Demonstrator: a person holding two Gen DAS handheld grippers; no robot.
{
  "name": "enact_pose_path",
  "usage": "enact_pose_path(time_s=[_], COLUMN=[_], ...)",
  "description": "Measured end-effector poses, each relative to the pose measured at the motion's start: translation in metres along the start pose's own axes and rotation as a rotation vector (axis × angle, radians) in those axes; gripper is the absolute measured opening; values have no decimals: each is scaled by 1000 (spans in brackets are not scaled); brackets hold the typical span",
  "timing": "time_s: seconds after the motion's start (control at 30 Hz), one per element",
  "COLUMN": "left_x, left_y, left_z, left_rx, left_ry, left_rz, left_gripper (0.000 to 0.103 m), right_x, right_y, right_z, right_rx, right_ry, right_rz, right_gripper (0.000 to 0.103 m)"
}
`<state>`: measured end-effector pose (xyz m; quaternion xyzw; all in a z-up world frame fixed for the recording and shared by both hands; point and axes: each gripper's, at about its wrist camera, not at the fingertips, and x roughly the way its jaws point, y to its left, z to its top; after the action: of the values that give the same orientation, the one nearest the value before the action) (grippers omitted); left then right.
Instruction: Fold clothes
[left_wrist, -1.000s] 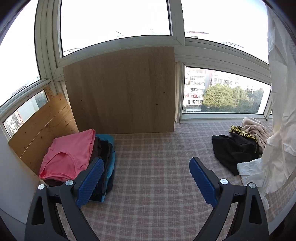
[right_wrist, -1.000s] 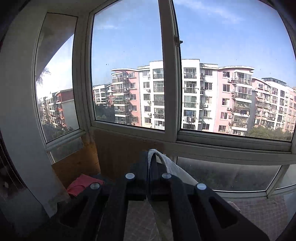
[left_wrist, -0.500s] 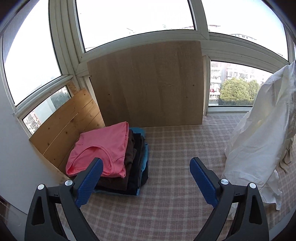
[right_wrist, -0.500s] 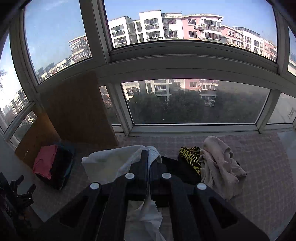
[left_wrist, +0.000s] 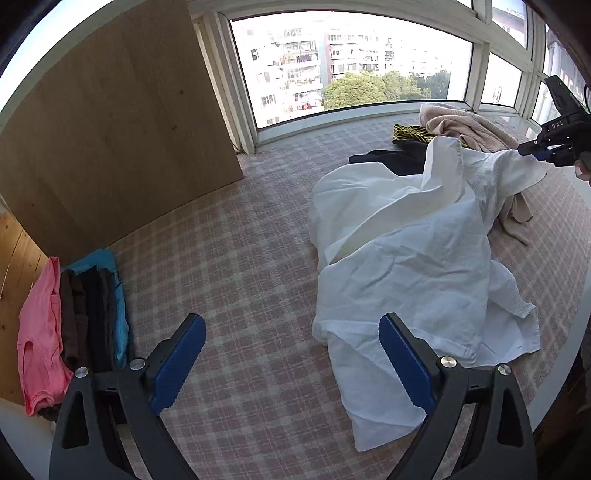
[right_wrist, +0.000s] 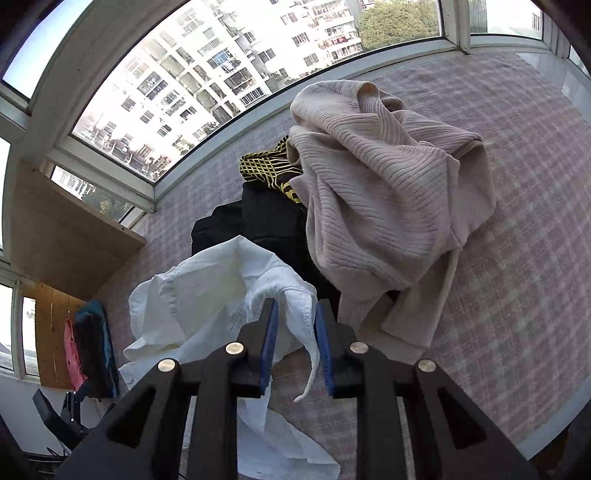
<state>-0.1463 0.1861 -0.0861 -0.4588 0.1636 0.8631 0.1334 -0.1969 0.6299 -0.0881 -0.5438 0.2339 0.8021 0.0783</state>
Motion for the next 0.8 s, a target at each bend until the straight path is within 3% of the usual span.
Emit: enact_pose_path(time_s=[0.1,0.17,0.23,0.27,0.3,0.33,0.37,0.47,0.53,0.7,0.8], left_x=[19,31,49,58,66,73,77,81,77,68,47], left_y=[-22,-30,-37,-40,-43,-46,-48,-41,-27,13,24], left_z=[6,8,8,7,5,2,0,0,2,11,8], left_rx=[104,153,191,210,226,240,240,204,185,107,81], left_ry=[-6,-13,16,36,57,78,97,129,135,147,133], left_rz=[46,80,89,79,68,56,35,-28,32,156,72], left_gripper=[95,95,95,92,89,78,67,47,46,38,41], right_x=[-18,-34,-31,-24,-16,-7,8,51,73,101,109], right_y=[0,4,11,16,21,27,35,55,64,69,61], right_z=[-5,-21,-43,-54,-65,-75,-82,-90,-87,-80,-75], right_rx=[-97,-120,-97,-88,-79,-73,-78,-75,-53,10,75], right_ry=[-20,-37,-48,-45,-41,-34,-17,9,35,79,86], right_rz=[-185,-174,-92,-43,6,50,69,94,182,213,236], right_gripper=[22,31,70,75,76,76,76,76,75,74,74])
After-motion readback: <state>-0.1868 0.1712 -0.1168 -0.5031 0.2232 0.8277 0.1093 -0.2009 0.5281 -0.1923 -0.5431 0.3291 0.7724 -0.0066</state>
